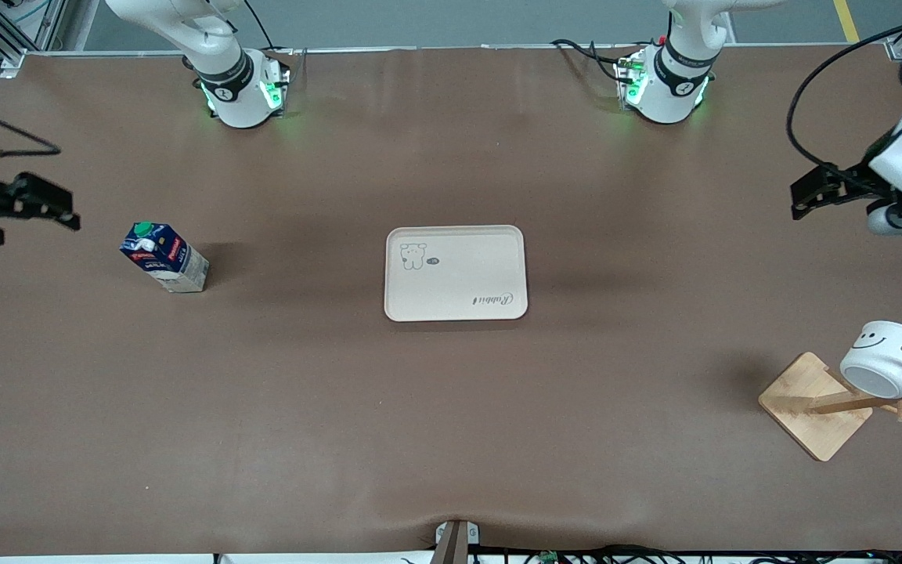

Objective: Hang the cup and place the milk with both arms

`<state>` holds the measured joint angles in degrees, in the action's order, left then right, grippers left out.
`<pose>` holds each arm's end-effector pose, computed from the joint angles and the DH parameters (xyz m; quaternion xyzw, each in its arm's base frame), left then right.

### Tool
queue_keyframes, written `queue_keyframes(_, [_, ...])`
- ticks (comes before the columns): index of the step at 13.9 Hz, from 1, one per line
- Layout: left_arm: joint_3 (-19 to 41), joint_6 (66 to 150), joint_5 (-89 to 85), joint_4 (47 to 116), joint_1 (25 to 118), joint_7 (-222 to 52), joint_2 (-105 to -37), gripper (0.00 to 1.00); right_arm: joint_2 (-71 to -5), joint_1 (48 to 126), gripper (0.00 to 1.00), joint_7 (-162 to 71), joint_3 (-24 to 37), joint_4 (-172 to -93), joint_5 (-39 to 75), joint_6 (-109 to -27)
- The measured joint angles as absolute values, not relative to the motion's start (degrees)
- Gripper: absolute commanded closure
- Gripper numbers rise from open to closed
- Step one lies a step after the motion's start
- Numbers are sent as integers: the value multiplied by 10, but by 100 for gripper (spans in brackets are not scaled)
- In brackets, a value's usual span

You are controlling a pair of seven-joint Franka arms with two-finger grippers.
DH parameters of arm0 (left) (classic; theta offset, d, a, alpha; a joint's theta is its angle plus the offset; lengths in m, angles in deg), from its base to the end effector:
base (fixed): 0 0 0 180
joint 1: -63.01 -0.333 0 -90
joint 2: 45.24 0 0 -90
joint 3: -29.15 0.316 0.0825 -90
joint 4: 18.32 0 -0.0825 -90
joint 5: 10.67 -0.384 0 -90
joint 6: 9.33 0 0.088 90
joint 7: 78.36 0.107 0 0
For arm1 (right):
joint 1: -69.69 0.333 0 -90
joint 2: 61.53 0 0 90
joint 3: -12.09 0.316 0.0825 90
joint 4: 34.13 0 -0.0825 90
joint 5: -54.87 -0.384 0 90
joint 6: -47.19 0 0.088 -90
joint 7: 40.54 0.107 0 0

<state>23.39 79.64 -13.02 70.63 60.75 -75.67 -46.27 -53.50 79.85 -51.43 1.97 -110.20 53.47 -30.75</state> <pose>0.5575 -0.0291 0.6217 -0.9983 0.0538 0.0086 0.0197 0.5746 0.0119 0.6412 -0.9939 -0.0972 0.0525 0.0047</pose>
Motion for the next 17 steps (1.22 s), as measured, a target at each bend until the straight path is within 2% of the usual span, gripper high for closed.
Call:
queue_keyframes(3, [243, 796, -128, 707, 612, -749, -456, 0, -623, 753, 0, -525, 1, -1260, 535, -384])
queue_keyframes(5, [247, 795, -128, 708, 615, -764, -454, 0, -647, 723, 0, -532, -5, -1306, 534, -400])
queue_keyframes(11, [247, 794, -127, 711, 627, -805, -453, 0, -663, 726, 0, -532, 5, -1247, 534, -351])
queue_keyframes(17, [248, 794, -127, 711, 629, -806, -454, 0, -663, 727, 0, -532, 6, -1243, 534, -351])
